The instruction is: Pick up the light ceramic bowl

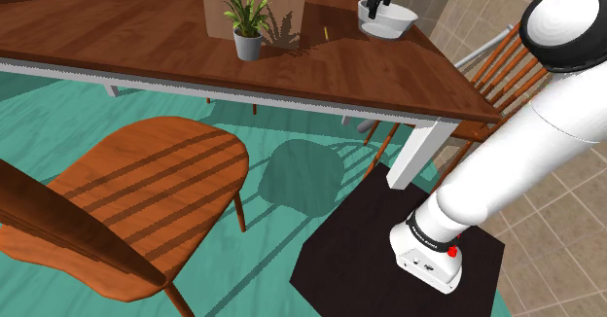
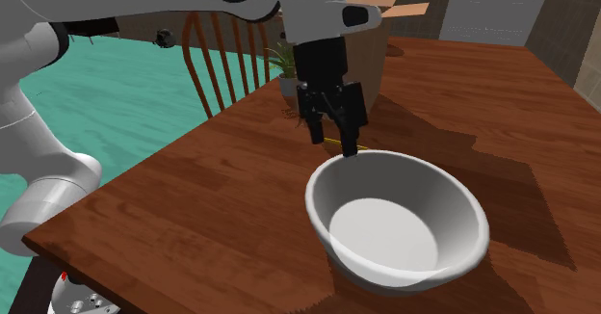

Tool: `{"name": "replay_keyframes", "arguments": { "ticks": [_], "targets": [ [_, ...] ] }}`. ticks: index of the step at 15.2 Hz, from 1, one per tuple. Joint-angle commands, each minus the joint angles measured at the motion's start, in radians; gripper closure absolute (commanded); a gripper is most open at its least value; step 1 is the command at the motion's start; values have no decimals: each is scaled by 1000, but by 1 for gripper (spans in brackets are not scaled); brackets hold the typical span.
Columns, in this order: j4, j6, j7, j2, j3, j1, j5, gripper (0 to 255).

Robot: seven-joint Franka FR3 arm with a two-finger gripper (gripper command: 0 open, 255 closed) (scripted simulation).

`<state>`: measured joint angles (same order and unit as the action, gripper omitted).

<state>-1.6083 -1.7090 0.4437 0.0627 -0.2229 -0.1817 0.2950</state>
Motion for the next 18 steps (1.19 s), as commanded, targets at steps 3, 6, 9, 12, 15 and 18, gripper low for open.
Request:
{"name": "replay_keyframes", "arguments": {
  "ticks": [3,6,9,12,15,18],
  "targets": [
    [33,-28,20,-52,-16,-14,1,0],
    [-20,-69,7,-42,-17,-15,6,0],
    [-62,-103,-3,-35,-17,-15,10,0],
    [-64,-103,-4,-33,-16,-15,11,255],
    [-64,-103,-4,-33,-16,-15,11,255],
    [-64,-102,-4,-33,-16,-15,11,255]
  ]
}}
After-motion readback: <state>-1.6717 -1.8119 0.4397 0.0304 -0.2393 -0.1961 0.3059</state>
